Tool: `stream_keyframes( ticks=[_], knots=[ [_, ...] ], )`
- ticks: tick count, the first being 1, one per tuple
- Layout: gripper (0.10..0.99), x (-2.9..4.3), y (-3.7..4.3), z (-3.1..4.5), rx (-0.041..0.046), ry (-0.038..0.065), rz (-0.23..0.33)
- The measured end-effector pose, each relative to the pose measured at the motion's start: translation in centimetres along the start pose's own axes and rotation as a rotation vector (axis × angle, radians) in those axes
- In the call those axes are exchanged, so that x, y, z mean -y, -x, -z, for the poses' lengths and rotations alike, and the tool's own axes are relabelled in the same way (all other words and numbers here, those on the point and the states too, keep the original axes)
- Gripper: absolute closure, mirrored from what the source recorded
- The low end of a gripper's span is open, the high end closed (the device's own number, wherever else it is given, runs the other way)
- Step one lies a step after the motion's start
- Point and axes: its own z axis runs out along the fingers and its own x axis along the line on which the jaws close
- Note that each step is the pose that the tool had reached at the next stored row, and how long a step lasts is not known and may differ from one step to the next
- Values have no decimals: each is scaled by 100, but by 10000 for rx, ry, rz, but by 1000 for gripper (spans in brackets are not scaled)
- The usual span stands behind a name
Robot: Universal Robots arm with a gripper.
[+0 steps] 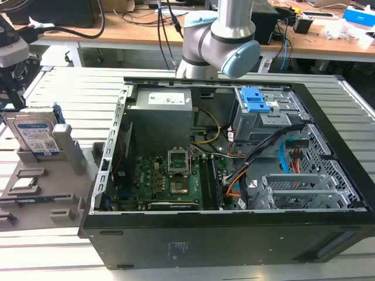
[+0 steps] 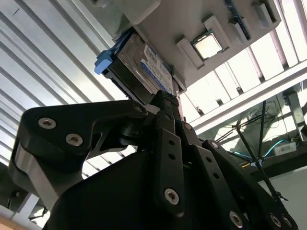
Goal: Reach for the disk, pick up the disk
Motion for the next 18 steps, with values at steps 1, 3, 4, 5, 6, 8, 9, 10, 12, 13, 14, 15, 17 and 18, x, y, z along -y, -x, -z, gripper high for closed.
stream_keyframes(
  ticks=[1, 3, 4, 5, 6, 8, 9, 10, 12, 13, 14, 15, 17, 18],
  knots=[
    [980, 0, 0, 0, -4, 0, 118],
    [980, 0, 0, 0, -12, -1, 310],
    [980, 0, 0, 0, -15, 0, 402],
    [980, 0, 0, 0, -19, 0, 507],
    [980, 0, 0, 0, -23, 0, 602],
    [980, 0, 0, 0, -31, 0, 818],
    [980, 0, 0, 0, -36, 0, 932],
    [980, 0, 0, 0, -38, -1, 1011],
    [980, 0, 0, 0, -53, -1, 1385],
    [980, 0, 0, 0, -58, -1, 1525],
    [980, 0, 0, 0, -65, -1, 1713],
    [980, 0, 0, 0, -70, -1, 1852],
    [980, 0, 0, 0, -79, -1, 2062],
    [980, 0, 0, 0, -82, -1, 2141]
  ],
)
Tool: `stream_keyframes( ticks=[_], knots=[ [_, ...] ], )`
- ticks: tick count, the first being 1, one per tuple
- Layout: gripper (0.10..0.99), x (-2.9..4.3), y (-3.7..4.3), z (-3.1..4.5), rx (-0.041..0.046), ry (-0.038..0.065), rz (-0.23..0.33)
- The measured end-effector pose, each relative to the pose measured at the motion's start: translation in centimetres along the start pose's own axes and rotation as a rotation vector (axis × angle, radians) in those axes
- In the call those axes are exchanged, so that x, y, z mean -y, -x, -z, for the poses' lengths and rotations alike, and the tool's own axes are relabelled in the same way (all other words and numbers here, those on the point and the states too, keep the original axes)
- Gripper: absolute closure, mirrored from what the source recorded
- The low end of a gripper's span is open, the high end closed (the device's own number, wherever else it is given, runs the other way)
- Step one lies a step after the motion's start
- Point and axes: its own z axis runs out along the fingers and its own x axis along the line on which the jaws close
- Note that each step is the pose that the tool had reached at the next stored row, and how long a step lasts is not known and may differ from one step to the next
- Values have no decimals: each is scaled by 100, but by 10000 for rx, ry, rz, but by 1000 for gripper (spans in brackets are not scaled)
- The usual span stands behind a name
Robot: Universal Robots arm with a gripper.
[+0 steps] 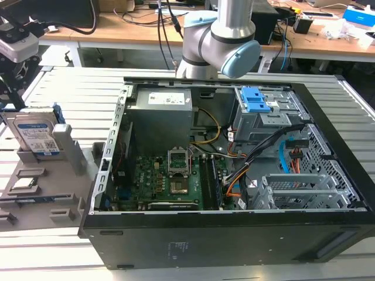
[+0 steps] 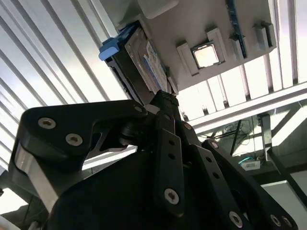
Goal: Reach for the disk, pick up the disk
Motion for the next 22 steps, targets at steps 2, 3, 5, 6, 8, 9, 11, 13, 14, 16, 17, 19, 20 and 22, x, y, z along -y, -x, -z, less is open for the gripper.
stream_keyframes(
  ticks=[2, 3, 5, 6, 8, 9, 11, 13, 14, 16, 17, 19, 20, 22],
  knots=[
    [980, 0, 0, 0, -10, 1, 271],
    [980, 0, 0, 0, -16, 0, 414],
    [980, 0, 0, 0, -21, 0, 562],
    [980, 0, 0, 0, -25, 0, 671],
    [980, 0, 0, 0, -32, 0, 835],
    [980, 0, 0, 0, -35, 0, 942],
    [980, 0, 0, 0, -45, 0, 1190],
    [980, 0, 0, 0, -52, -1, 1379],
    [980, 0, 0, 0, -56, -1, 1499],
    [980, 0, 0, 0, -66, 0, 1744],
    [980, 0, 0, 0, -71, -1, 1881],
    [980, 0, 0, 0, -82, -1, 2171],
    [980, 0, 0, 0, -86, -1, 2250],
    [980, 0, 0, 0, -93, -1, 2433]
  ],
)
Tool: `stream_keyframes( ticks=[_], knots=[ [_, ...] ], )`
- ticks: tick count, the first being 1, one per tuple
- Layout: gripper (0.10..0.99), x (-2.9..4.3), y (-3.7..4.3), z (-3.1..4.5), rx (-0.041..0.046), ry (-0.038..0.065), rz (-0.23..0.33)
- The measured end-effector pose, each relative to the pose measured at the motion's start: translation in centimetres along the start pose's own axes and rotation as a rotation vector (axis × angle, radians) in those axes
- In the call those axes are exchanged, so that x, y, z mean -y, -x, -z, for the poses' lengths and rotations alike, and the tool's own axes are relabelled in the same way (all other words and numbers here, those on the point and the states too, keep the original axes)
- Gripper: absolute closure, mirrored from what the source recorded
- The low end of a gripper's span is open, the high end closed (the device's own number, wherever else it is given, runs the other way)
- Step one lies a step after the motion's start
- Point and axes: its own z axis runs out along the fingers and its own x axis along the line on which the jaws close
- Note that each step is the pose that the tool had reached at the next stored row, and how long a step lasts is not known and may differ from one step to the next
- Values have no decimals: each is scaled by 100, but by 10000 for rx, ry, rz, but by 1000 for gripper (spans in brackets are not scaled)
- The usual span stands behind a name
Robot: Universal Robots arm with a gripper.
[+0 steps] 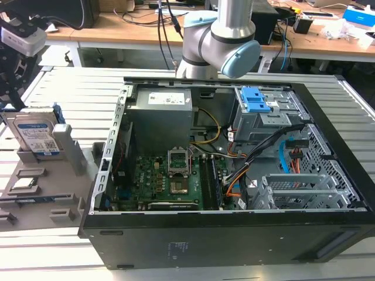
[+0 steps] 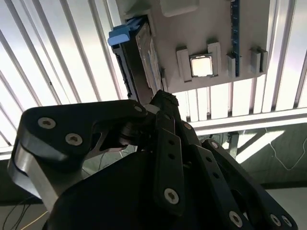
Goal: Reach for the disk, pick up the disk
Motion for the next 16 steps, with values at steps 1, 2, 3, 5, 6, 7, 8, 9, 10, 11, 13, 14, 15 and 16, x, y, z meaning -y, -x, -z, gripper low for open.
stream_keyframes(
  ticks=[1, 2, 3, 5, 6, 7, 8, 9, 10, 11, 13, 14, 15, 16],
  knots=[
    [980, 0, 0, 0, -5, 0, 140],
    [980, 0, 0, 0, -9, 0, 230],
    [980, 0, 0, 0, -12, 0, 314],
    [980, 0, 0, 0, -20, 0, 526],
    [980, 0, 0, 0, -24, 0, 637],
    [980, 0, 0, 0, -28, 0, 731],
    [980, 0, 0, 0, -32, 0, 847],
    [980, 0, 0, 0, -36, 0, 944],
    [980, 0, 0, 0, -40, -1, 1051],
    [980, 0, 0, 0, -43, -1, 1133],
    [980, 0, 0, 0, -55, -1, 1429],
    [980, 0, 0, 0, -57, 0, 1487],
    [980, 0, 0, 0, -60, 0, 1572],
    [980, 0, 0, 0, -64, -1, 1679]
  ],
)
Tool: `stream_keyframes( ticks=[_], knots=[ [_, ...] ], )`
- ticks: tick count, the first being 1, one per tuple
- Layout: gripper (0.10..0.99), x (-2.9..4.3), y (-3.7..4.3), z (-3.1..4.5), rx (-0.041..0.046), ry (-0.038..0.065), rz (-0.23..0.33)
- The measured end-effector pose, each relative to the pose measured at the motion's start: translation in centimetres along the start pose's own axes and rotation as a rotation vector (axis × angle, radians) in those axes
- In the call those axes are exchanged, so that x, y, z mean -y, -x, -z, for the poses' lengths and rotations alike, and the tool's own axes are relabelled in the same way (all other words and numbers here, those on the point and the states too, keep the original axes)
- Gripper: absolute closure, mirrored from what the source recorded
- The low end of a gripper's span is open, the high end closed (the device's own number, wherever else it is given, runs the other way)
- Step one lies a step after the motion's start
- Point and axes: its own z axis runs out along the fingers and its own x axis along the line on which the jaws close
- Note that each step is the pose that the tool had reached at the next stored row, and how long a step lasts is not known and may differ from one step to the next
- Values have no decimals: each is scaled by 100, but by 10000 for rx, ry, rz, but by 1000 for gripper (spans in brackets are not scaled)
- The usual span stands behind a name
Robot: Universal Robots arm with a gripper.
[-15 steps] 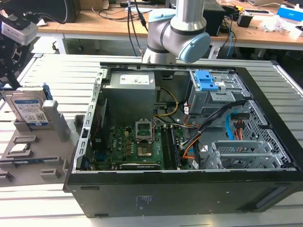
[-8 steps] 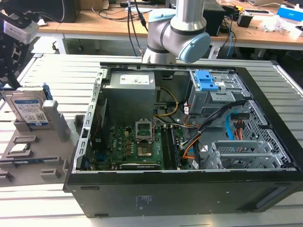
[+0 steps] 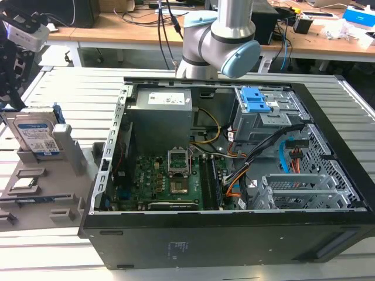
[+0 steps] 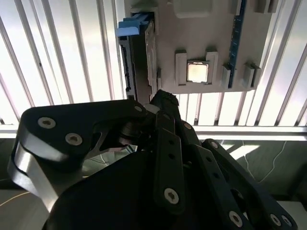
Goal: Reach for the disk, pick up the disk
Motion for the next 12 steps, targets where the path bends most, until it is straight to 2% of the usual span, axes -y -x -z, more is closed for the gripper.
stream_keyframes(
  ticks=[4, 12],
  knots=[
    [980, 0, 0, 0, -18, -1, 469],
    [980, 0, 0, 0, -41, -1, 1055]
  ],
)
